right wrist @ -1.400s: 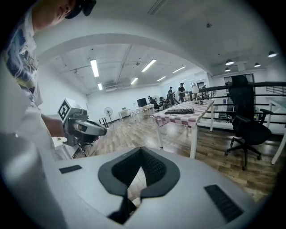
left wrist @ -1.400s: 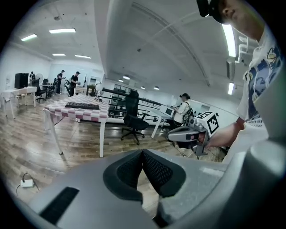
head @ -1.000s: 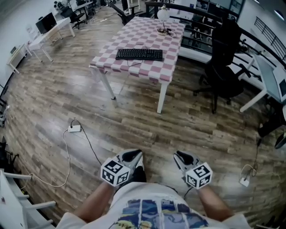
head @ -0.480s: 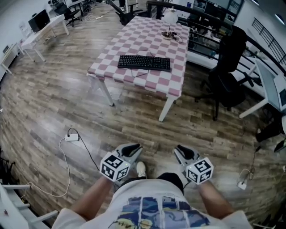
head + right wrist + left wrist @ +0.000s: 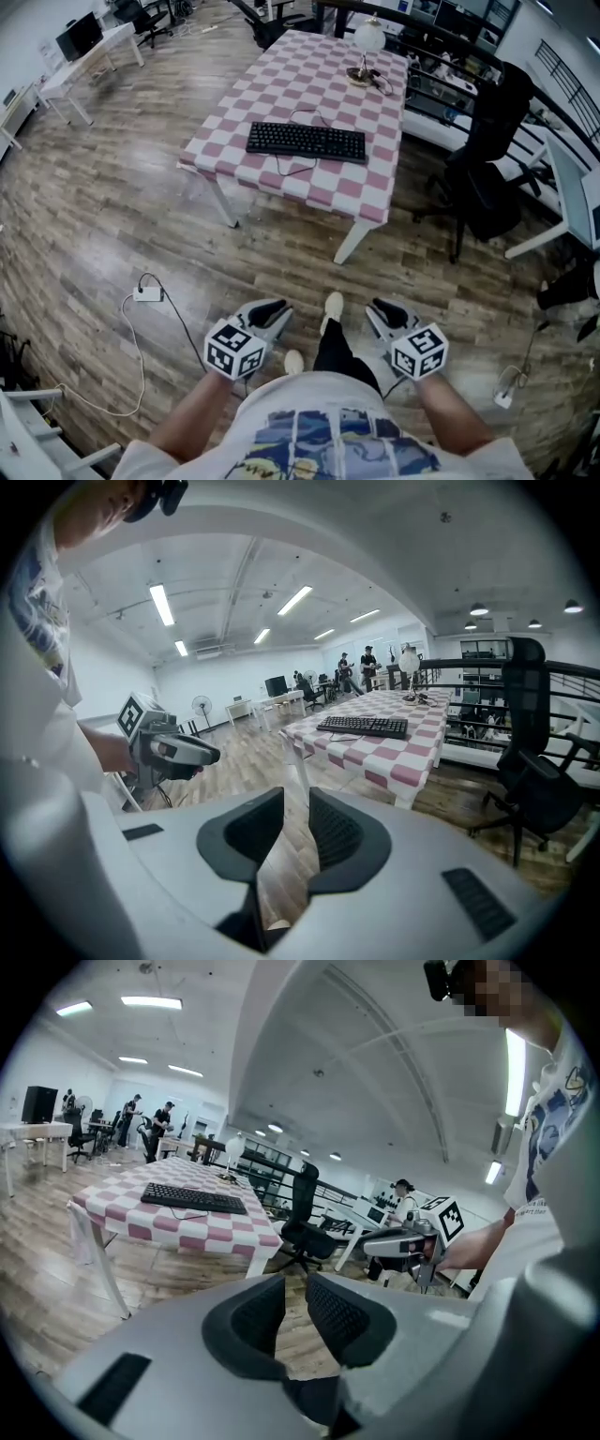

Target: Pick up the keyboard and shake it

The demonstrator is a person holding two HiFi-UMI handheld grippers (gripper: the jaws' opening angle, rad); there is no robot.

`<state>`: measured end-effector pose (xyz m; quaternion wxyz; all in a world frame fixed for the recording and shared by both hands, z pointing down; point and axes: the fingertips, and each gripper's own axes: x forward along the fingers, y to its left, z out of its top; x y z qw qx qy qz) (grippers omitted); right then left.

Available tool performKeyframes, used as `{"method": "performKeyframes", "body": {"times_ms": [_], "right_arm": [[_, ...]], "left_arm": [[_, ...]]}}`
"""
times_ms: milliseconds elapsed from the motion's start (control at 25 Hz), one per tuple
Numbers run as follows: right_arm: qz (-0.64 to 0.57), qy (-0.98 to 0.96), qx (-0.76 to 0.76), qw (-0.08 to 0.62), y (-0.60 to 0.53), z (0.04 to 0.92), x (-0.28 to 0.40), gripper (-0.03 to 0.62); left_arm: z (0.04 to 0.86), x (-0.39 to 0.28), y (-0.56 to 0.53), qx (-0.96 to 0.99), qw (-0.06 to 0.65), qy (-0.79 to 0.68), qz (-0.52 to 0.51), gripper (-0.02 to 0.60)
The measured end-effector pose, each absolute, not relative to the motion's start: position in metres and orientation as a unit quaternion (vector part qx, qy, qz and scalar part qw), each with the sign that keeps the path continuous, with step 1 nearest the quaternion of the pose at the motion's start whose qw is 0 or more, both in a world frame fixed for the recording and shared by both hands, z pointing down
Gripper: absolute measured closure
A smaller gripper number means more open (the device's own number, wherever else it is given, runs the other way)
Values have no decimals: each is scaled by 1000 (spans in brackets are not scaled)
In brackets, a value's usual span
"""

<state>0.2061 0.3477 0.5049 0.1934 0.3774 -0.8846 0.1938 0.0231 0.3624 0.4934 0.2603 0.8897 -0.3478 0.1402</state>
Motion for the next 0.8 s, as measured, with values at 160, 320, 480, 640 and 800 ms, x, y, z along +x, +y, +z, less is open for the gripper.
{"method": "performKeyframes", "body": {"times_ms": [160, 320, 480, 640, 800], "right_arm": [[196, -890, 364, 192, 281, 505, 212, 507], [196, -894, 354, 193, 205, 504, 227, 505], [198, -898, 343, 190, 137, 505, 239, 502], [222, -897, 335, 187, 85, 520, 251, 499], [243, -892, 330, 190, 42, 541, 251, 476]], "left_arm": [[498, 21, 303, 877, 266, -372, 145, 520], [497, 25, 237, 868, 265, -392, 155, 520], [496, 26, 173, 857, 262, -412, 164, 517], [500, 28, 123, 849, 263, -429, 162, 515], [506, 23, 83, 845, 263, -435, 165, 515]]}}
